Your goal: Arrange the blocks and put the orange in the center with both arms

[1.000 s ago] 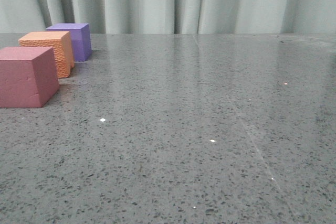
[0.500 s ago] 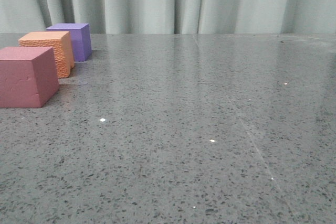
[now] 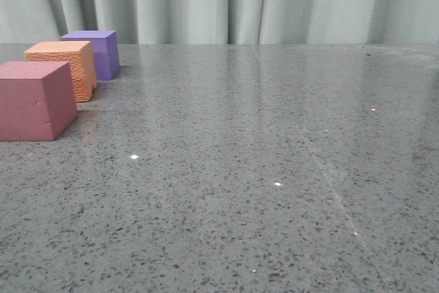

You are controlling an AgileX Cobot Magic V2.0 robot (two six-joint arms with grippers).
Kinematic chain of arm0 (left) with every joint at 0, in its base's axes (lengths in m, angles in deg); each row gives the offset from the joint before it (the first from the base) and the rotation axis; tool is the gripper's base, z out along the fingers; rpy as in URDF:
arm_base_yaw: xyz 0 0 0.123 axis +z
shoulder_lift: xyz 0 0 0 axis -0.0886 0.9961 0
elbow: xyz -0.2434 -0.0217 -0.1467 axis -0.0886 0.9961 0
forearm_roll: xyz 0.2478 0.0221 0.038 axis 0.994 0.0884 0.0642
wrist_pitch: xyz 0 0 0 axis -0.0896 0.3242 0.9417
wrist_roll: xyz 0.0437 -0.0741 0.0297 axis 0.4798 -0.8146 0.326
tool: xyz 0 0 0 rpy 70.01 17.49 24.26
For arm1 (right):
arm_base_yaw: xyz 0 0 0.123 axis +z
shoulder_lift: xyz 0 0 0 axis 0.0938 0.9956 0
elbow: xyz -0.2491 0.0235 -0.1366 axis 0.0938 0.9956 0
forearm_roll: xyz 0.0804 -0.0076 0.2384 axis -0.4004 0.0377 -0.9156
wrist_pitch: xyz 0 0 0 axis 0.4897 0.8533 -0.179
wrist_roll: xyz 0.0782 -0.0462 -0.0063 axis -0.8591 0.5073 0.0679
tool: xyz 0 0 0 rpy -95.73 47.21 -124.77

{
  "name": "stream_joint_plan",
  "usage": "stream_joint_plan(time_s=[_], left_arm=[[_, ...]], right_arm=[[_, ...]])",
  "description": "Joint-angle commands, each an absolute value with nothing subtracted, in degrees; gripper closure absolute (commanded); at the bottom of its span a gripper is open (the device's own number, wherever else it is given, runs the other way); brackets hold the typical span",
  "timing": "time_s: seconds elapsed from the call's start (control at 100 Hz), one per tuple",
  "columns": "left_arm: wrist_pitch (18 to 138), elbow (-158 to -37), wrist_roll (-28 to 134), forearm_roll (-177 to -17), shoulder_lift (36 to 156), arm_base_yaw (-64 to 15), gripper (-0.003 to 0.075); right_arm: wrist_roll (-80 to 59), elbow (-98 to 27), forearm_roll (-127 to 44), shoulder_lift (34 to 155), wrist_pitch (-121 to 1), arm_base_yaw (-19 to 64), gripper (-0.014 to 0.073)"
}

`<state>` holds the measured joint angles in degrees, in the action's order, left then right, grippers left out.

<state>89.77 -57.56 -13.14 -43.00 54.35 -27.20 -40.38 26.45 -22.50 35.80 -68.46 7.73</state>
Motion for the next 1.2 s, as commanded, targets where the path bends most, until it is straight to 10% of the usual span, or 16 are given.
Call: stream_joint_plan(time_s=[0.0,0.35,1.19], left_arm=[[80.3,-56.2,-5.8,-49.4,53.9,-24.7,0.0739],[68.0,-42.7,2.5,-60.2,45.9,-12.1,0.0739],[66.9,-37.3,2.9,-61.1,36.6,-11.8,0.0739]], right_arm=[[-40.0,25.6,-22.7,34.7,-73.5,7.4,0.0713],[-40.0,25.6,-22.7,34.7,-73.5,7.4,0.0713],[-40.0,25.6,-22.7,34.7,-73.5,7.4,0.0713]])
